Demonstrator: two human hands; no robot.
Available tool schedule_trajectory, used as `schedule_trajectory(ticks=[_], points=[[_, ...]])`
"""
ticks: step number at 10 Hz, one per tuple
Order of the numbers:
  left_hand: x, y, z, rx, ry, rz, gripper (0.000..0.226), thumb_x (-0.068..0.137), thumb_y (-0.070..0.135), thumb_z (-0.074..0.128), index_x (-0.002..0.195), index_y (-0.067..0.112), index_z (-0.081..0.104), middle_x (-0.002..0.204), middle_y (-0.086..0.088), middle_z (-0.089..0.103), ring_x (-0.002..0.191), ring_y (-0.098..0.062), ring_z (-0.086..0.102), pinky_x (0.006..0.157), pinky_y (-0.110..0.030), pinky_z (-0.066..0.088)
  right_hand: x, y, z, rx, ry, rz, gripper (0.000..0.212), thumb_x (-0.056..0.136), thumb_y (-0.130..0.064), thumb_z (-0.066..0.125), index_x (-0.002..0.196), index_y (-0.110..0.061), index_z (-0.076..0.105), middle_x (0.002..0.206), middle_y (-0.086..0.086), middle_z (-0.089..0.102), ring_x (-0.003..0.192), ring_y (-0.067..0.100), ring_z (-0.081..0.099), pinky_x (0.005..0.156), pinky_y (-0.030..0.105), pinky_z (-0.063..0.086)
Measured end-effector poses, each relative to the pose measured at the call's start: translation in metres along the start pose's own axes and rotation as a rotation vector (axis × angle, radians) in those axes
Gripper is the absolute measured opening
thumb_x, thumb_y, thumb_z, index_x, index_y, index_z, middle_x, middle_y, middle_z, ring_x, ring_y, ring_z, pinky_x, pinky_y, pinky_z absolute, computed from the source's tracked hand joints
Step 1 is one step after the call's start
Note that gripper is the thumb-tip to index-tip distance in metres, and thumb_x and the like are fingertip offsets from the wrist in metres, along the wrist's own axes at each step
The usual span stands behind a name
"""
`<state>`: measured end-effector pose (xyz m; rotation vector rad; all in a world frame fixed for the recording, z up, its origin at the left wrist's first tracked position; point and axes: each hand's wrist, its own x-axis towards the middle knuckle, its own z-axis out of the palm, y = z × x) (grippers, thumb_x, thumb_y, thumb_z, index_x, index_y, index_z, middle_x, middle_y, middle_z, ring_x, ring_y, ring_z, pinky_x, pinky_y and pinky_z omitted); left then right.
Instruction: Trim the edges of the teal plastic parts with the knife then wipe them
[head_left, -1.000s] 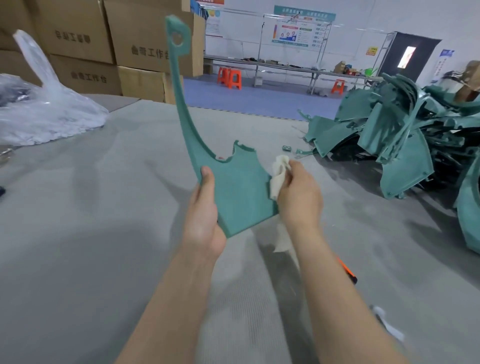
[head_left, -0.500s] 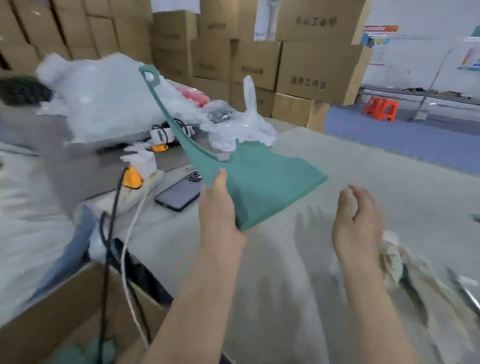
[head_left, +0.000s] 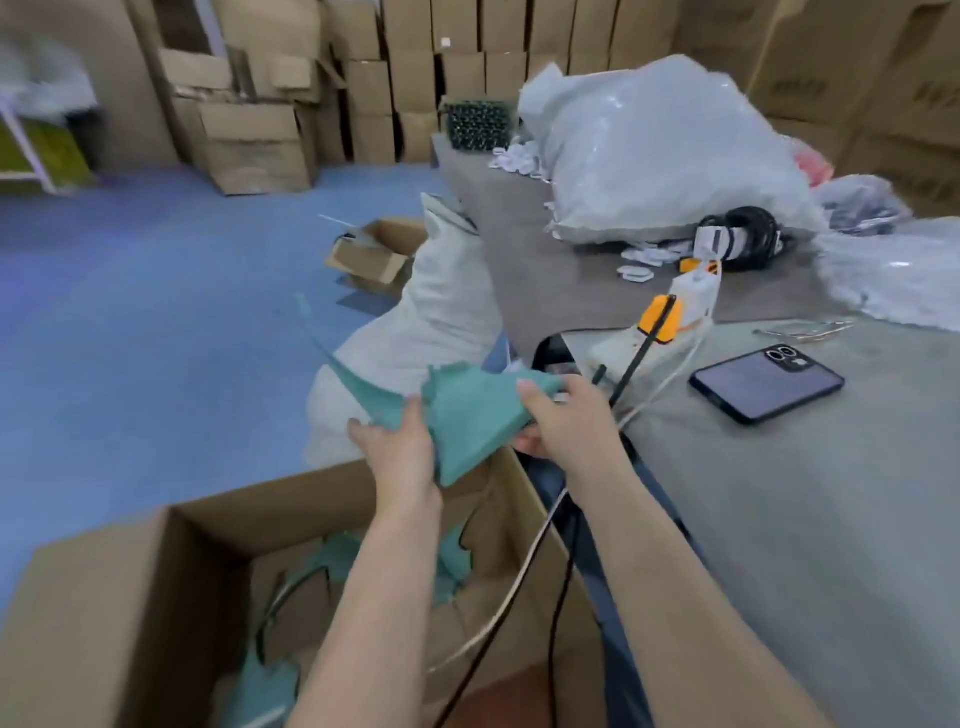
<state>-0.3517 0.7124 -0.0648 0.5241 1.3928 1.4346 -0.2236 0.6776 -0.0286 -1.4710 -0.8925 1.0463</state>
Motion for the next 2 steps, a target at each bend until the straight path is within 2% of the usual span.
schedule_trajectory(ticks=[1,2], points=[[0.018,-0.013,-0.02,0.382,0.174,0.072,0.077,0.092,0.028,0.059,0.15,0.005,0.015,0.159,-0.014,0.002,0.139,-0.034,0.028,0.11,-0.042,0.03,0.007,0.035,0.021,-0.292,-0.057,0.117,0.054,0.097,-0.036,0.054,0.14,-0.01,0.036,0.137,0.017,0.051,0.116,0.031,0.058,0.094,0.042,0.05],[0.015,-0.023,-0.011,0.406,0.09,0.179,0.055,0.095,0.025,0.053,0.144,0.011,0.033,0.159,-0.009,0.0,0.139,-0.027,0.027,0.102,-0.028,0.032,0.004,0.056,0.022,-0.511,-0.039,0.072,0.068,0.098,-0.043,0.049,0.153,-0.017,0.018,0.151,0.006,0.037,0.136,0.026,0.039,0.107,0.038,0.037]])
